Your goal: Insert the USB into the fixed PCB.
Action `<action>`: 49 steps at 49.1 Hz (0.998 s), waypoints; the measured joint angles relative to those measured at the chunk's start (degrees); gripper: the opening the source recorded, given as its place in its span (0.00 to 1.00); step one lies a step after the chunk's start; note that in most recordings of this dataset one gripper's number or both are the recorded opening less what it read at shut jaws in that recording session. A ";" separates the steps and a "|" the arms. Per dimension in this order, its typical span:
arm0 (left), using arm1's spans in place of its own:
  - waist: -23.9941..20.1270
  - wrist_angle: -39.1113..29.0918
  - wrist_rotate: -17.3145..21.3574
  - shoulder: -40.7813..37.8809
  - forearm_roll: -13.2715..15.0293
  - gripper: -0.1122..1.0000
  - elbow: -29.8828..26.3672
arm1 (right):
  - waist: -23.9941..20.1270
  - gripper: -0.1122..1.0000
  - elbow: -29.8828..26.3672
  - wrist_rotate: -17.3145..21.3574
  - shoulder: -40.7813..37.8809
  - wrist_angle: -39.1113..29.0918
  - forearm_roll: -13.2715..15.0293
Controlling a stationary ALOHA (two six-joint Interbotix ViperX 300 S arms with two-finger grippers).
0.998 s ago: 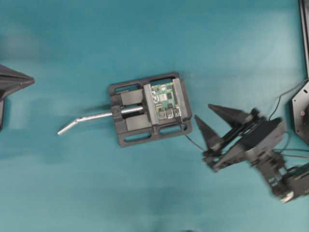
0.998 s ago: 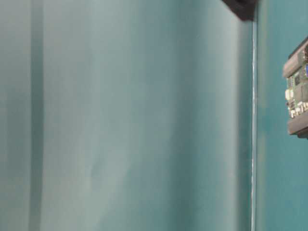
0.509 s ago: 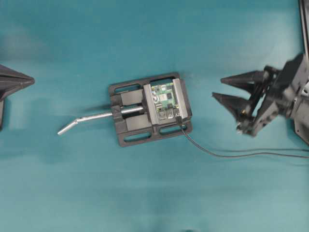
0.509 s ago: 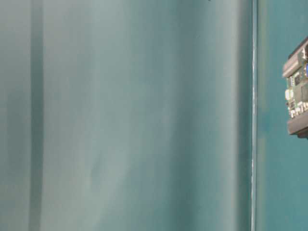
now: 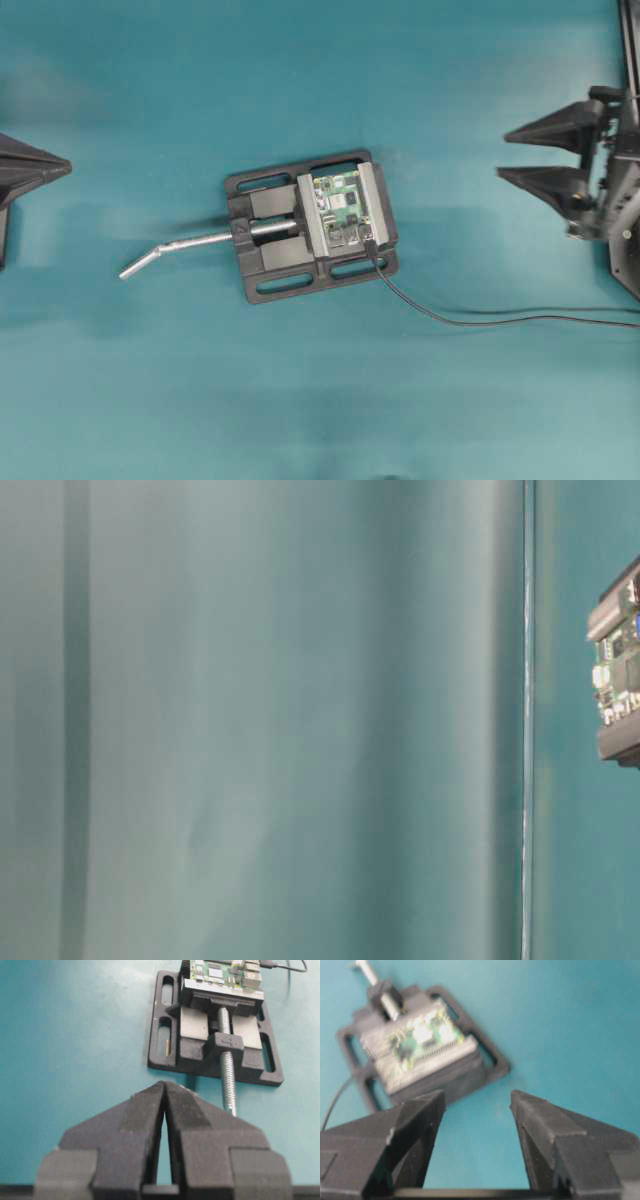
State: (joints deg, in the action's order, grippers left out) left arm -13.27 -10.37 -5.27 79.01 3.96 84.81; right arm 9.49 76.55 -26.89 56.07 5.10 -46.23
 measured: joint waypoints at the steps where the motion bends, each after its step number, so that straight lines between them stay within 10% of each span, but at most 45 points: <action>1: 0.09 -0.09 -0.09 0.00 -0.09 0.13 0.00 | 0.35 0.65 0.44 0.00 1.23 -1.05 0.44; 19: 0.09 -0.09 -0.09 0.00 0.00 0.13 0.00 | 1.05 0.65 7.56 0.44 22.85 -14.15 8.88; 49: 0.00 -0.09 -0.09 0.00 0.00 0.13 0.00 | 1.05 0.65 12.30 1.58 27.16 -8.79 9.76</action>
State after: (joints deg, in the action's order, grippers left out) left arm -13.27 -10.46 -5.36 79.01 3.96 84.81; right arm 10.55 88.86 -25.31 83.23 -3.69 -36.47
